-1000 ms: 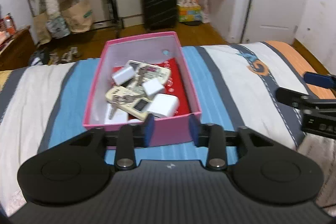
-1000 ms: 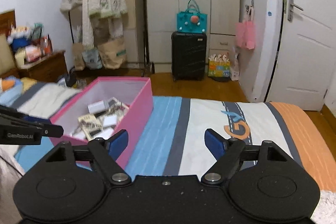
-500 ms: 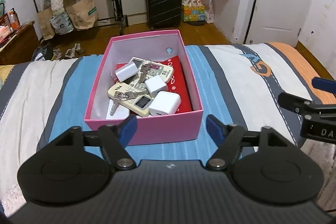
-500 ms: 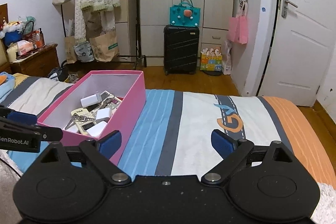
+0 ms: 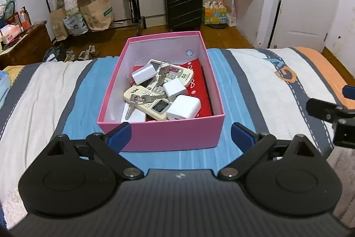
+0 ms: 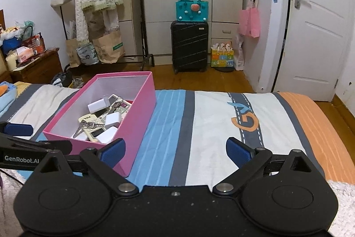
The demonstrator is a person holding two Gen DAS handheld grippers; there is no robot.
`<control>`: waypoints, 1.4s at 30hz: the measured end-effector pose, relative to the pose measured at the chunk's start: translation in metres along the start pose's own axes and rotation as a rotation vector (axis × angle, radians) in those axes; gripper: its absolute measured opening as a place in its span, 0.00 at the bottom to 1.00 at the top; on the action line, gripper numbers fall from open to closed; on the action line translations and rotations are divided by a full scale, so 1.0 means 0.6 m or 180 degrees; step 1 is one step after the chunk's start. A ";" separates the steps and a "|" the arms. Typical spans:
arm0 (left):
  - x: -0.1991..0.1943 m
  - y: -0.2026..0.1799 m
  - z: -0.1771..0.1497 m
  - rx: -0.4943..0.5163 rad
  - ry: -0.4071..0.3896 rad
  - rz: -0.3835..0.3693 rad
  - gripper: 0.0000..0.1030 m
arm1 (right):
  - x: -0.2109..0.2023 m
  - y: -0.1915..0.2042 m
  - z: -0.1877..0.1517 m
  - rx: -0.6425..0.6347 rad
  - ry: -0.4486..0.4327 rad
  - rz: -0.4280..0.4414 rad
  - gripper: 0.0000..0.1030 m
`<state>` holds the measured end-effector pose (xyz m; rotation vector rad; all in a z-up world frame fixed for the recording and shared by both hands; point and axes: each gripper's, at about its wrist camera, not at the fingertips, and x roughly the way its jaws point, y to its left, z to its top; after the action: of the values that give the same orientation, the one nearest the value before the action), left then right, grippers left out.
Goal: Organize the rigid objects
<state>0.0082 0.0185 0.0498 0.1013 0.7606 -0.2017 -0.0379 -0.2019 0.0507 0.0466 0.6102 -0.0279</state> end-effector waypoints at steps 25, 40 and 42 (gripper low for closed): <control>0.025 0.022 -0.011 -0.0141 0.0250 0.0275 0.97 | 0.018 0.012 0.000 0.0088 0.0273 -0.0102 0.96; 0.029 0.019 -0.011 -0.0105 0.0274 0.0298 0.97 | 0.024 0.015 -0.004 0.0012 0.0297 -0.0243 0.96; 0.030 0.015 -0.012 -0.0075 0.0281 0.0327 0.97 | 0.023 0.014 -0.006 0.0021 0.0290 -0.0236 0.96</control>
<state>0.0182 0.0261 0.0322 0.1272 0.8432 -0.0910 -0.0283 -0.1935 0.0404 0.0316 0.7028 -0.0999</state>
